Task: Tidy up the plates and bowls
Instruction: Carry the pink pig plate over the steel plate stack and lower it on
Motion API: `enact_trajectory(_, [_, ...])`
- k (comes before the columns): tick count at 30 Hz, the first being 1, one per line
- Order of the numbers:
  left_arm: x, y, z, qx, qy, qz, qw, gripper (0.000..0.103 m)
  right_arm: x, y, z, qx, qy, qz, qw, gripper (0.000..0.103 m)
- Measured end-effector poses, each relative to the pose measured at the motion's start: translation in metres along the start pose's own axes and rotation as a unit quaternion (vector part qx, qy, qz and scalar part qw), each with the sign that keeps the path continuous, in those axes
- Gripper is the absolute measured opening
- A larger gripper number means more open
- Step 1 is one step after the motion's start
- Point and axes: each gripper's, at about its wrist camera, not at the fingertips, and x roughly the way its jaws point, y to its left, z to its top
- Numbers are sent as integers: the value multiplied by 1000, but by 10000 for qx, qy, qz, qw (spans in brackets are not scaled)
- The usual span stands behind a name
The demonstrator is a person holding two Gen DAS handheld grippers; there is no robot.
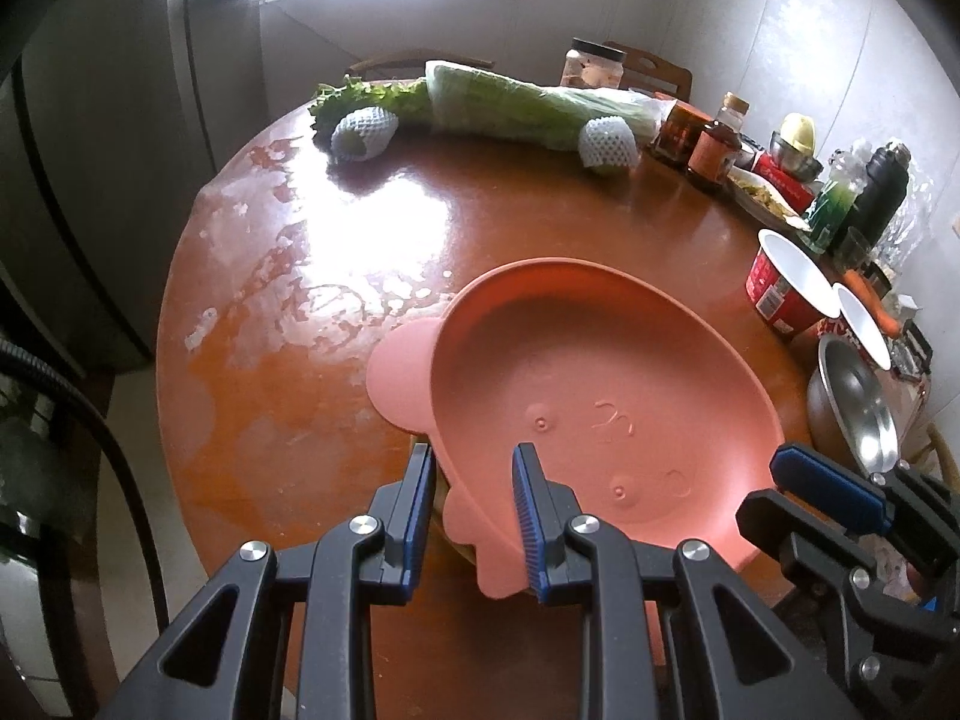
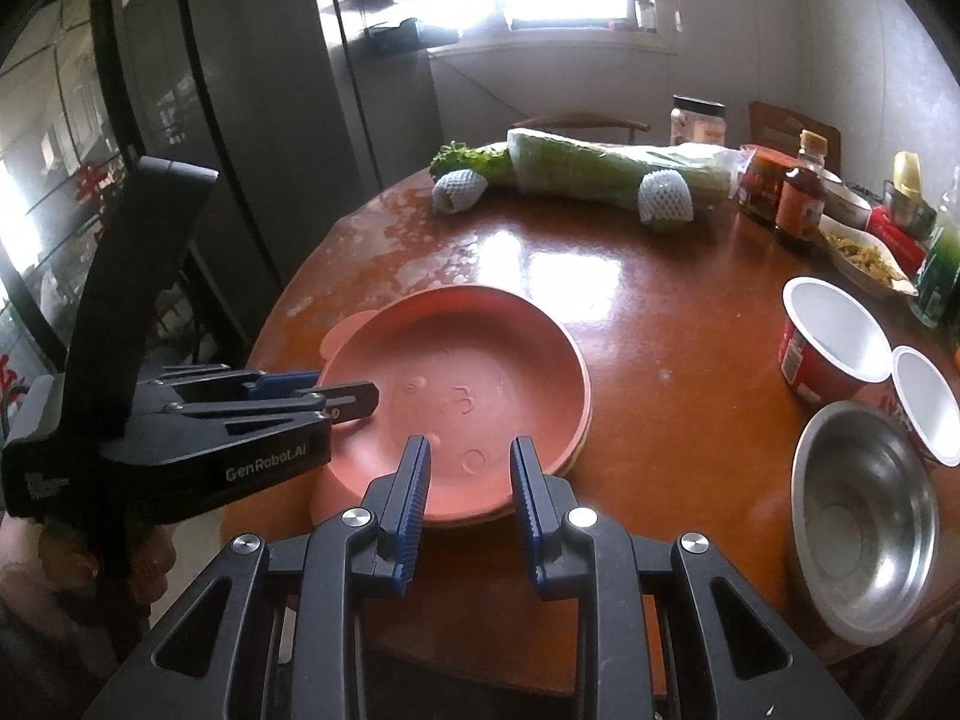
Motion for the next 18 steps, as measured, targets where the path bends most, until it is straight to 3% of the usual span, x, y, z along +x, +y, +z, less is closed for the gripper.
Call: enact_trajectory(18, [-14, -4, -5, 48, -289, 142, 9995, 31, 6, 1, 2, -19, 13, 66, 10000, 33])
